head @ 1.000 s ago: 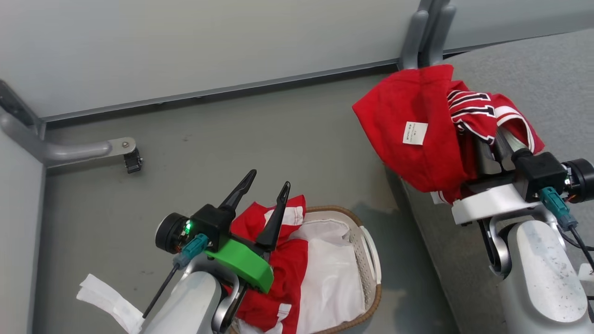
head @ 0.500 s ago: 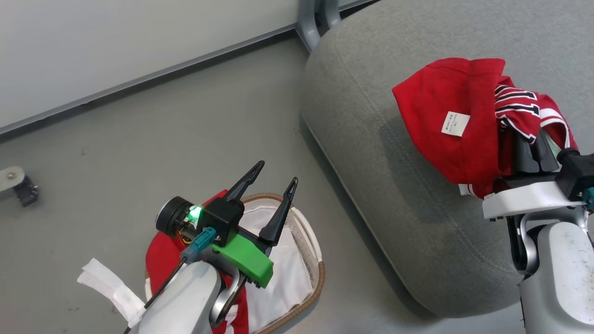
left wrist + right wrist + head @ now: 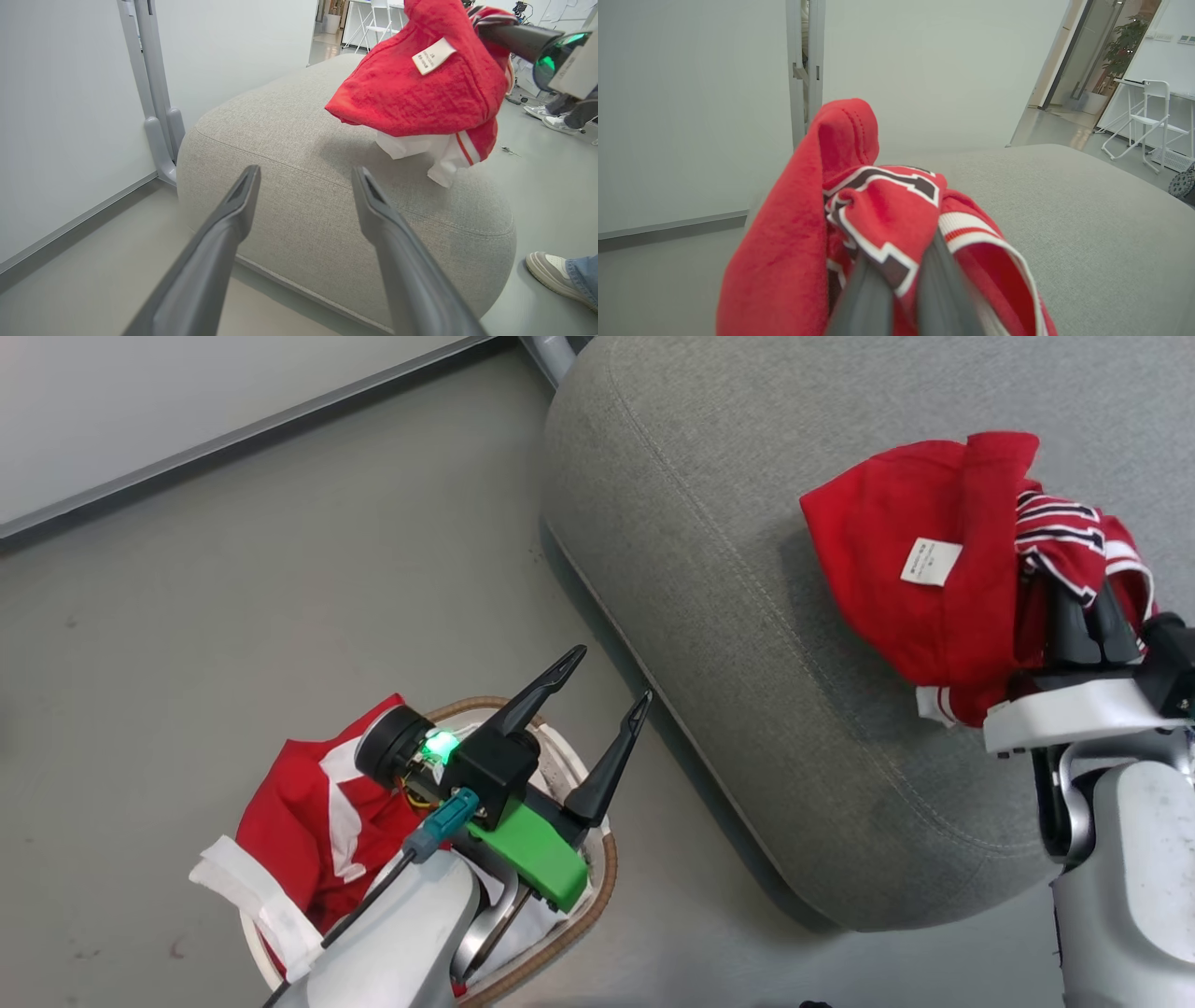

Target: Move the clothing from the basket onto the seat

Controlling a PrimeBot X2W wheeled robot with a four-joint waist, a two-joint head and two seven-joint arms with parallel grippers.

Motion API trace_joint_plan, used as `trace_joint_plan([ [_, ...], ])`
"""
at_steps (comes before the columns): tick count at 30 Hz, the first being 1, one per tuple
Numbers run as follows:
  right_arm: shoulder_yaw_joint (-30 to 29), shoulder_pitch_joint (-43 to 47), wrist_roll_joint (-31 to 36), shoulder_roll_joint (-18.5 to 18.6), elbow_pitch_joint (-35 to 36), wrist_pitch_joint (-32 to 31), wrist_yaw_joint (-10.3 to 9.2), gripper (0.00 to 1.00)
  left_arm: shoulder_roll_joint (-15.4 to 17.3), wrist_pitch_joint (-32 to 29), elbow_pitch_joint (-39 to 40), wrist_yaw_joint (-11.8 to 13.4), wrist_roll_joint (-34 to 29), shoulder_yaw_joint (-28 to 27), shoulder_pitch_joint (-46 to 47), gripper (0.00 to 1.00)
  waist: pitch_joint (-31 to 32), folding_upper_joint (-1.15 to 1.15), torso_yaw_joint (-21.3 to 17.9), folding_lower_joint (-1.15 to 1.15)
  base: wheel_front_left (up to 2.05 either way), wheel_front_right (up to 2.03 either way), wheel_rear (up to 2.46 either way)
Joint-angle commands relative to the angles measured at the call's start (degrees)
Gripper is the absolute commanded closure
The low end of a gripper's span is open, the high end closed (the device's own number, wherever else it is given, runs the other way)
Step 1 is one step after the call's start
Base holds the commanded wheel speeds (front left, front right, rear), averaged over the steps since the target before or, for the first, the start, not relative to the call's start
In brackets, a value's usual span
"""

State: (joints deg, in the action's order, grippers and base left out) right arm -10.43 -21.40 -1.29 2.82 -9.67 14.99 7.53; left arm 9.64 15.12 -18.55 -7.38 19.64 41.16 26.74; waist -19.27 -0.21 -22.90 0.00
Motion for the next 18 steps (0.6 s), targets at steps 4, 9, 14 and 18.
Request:
trace_joint_plan([
  [4,-0.8,-4.5,3.1,0.1,0.3,0.3,-0.08,1.00,-0.1,0.0,1.3,-0.2,-0.1,0.5,1.7,0.00,-2.9,0.21,4.5,0.00,0.00,0.00,0.00],
  [9,-3.6,-11.1,7.6,0.2,0.6,0.3,-0.08,1.00,0.1,0.0,2.3,-0.2,-1.1,0.4,2.8,0.00,-5.9,0.21,8.4,0.00,0.00,0.00,0.00],
  [14,-7.4,-19.2,11.9,2.6,0.9,0.3,-0.09,1.00,-0.3,0.1,2.8,-0.2,-2.1,-0.4,3.5,0.00,-9.6,0.21,12.8,0.00,0.00,0.00,0.00],
  [18,-10.3,-25.5,13.4,8.9,0.3,0.3,-0.08,1.00,-0.8,0.1,3.5,-0.2,-3.3,-0.4,4.7,0.00,-12.9,0.21,16.6,0.00,0.00,0.00,0.00],
])
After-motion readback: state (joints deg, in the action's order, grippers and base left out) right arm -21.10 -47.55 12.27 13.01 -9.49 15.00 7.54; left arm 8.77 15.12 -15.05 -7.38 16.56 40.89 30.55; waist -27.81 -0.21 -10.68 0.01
